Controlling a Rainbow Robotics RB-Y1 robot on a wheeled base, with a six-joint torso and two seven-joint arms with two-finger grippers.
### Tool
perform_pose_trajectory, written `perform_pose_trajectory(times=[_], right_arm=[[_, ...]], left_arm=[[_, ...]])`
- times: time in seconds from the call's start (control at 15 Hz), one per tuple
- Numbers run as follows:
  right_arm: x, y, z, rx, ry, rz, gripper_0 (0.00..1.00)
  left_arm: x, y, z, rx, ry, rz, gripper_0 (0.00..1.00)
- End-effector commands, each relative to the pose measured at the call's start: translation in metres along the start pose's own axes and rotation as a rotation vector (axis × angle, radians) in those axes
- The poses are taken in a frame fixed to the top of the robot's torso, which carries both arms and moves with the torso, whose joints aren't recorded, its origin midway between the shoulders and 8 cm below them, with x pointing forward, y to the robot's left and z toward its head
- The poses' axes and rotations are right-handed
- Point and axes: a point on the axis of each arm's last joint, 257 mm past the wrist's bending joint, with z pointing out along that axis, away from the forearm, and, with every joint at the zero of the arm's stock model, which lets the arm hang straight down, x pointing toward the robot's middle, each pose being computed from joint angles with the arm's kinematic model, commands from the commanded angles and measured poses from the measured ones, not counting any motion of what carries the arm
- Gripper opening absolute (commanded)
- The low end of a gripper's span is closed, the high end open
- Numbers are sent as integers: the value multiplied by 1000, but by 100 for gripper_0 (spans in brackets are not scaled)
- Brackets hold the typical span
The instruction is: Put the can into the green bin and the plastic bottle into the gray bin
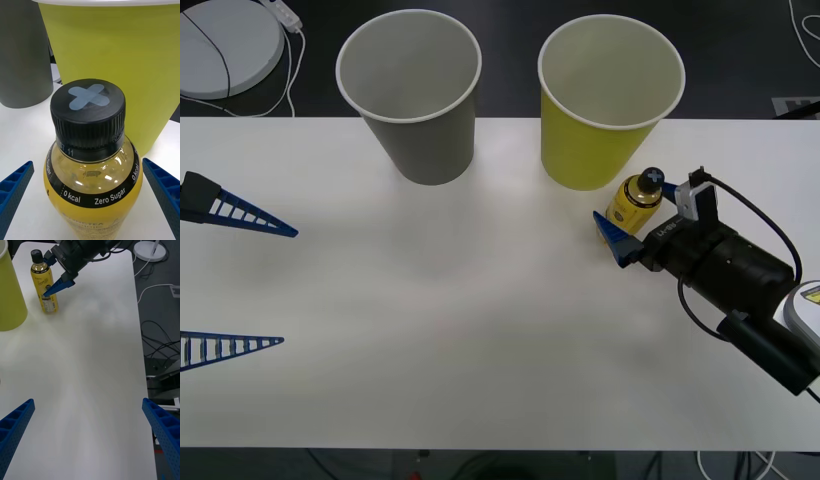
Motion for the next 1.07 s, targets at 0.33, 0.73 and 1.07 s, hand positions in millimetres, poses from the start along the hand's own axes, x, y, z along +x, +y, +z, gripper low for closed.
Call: perform_pose_trajectory(times=[0.33,0.73,1.07], right_arm=[[0,-1,0,7,-2,9,0],[0,-1,0,7,-1,8,0],[0,-4,-1,9,2,3,0]], left_arm=[[0,0,0,0,0,0,100],[0,0,0,0,0,0,100],[0,0,0,0,0,0,100]])
